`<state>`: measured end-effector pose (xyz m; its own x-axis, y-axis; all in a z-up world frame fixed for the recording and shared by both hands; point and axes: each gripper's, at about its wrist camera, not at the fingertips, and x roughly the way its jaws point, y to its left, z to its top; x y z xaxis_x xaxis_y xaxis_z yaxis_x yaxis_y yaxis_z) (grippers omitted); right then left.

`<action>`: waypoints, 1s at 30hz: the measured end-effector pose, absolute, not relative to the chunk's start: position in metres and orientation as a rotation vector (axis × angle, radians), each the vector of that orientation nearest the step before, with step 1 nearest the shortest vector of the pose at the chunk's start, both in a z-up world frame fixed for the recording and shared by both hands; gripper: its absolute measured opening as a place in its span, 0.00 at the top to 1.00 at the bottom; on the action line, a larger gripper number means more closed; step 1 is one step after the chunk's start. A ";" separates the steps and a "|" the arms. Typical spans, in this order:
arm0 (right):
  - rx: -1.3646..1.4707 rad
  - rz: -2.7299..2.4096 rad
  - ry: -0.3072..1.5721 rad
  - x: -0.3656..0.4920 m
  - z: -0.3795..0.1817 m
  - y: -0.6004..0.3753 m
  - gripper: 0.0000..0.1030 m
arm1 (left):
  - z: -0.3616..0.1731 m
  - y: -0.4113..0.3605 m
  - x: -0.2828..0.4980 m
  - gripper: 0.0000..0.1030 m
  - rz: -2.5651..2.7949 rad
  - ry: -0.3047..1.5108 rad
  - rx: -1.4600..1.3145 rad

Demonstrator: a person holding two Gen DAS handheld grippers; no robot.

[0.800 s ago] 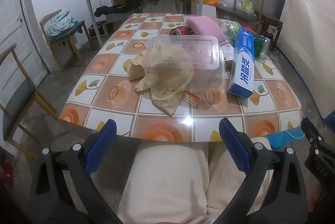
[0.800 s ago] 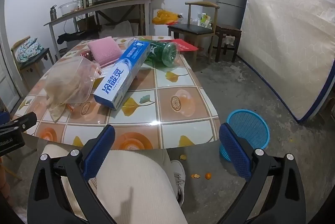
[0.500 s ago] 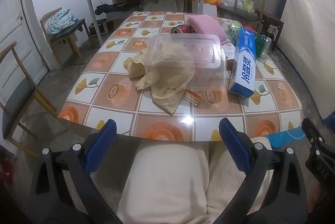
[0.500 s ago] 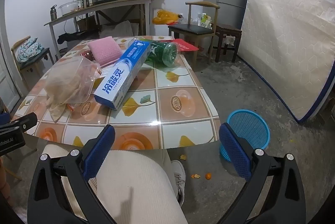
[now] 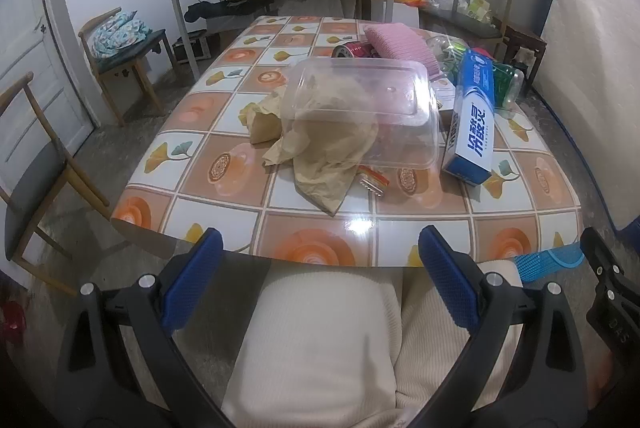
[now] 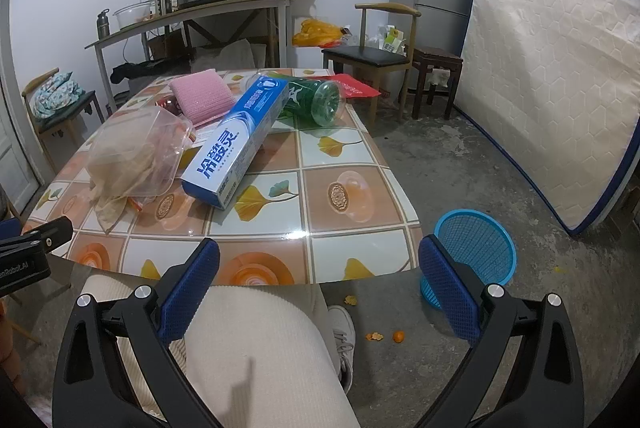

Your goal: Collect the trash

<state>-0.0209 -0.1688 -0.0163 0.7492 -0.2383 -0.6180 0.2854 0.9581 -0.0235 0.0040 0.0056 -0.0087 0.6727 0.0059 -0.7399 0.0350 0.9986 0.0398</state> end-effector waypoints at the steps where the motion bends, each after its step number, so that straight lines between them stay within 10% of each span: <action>1: 0.074 -0.286 0.665 -0.021 -0.016 -0.169 0.06 | -0.009 0.006 0.004 0.08 -0.017 0.833 0.052; 30: 0.076 -0.286 0.668 -0.021 -0.018 -0.168 0.06 | -0.011 0.007 0.003 0.08 -0.017 0.841 0.050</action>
<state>-0.0208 -0.1682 -0.0182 0.7479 -0.2366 -0.6202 0.2851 0.9583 -0.0217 0.0030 0.0073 -0.0110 0.6664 0.0049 -0.7456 0.0350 0.9987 0.0378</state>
